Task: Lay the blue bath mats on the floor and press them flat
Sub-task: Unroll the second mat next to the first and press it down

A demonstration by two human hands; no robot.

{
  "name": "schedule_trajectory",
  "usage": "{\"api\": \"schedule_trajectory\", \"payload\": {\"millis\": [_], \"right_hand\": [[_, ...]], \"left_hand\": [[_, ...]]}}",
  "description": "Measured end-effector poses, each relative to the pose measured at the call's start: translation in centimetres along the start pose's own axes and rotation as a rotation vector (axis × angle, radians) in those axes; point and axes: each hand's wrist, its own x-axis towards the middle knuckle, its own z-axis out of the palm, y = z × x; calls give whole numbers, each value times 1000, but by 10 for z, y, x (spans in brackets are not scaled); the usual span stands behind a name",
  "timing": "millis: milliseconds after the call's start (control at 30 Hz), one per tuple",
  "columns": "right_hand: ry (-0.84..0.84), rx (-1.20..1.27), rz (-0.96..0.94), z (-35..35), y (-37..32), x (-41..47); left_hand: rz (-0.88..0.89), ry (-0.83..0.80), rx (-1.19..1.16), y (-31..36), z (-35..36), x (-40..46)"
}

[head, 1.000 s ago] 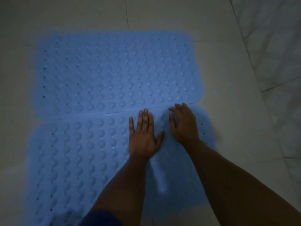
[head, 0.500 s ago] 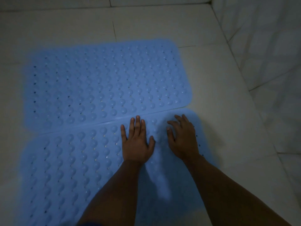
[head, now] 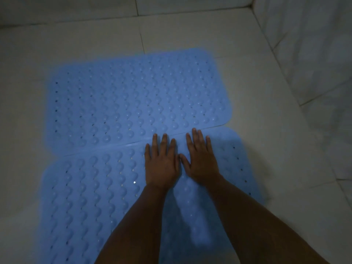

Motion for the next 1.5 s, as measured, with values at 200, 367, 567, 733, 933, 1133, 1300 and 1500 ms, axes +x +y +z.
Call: {"api": "schedule_trajectory", "payload": {"millis": [200,367,567,733,933,1133,1300,1500], "right_hand": [[53,67,1,2,3,0],[53,105,-7,1,6,1],[71,122,-9,4,7,1],[23,97,20,1,3,0],[-385,345,102,-70,9,25],[-109,413,356,-125,58,20],[36,346,391,-86,104,7],[149,289,359,-56,124,-2]], "left_hand": [[-34,-33,44,-3,4,1],[-43,-44,9,6,3,6],[-56,-42,-19,3,8,5],[-51,-8,17,-25,4,0],[-81,-24,34,-18,-37,-5],[-18,-121,-47,48,-27,13],[137,-150,-94,110,37,35],[167,-132,-34,126,68,35]]}}
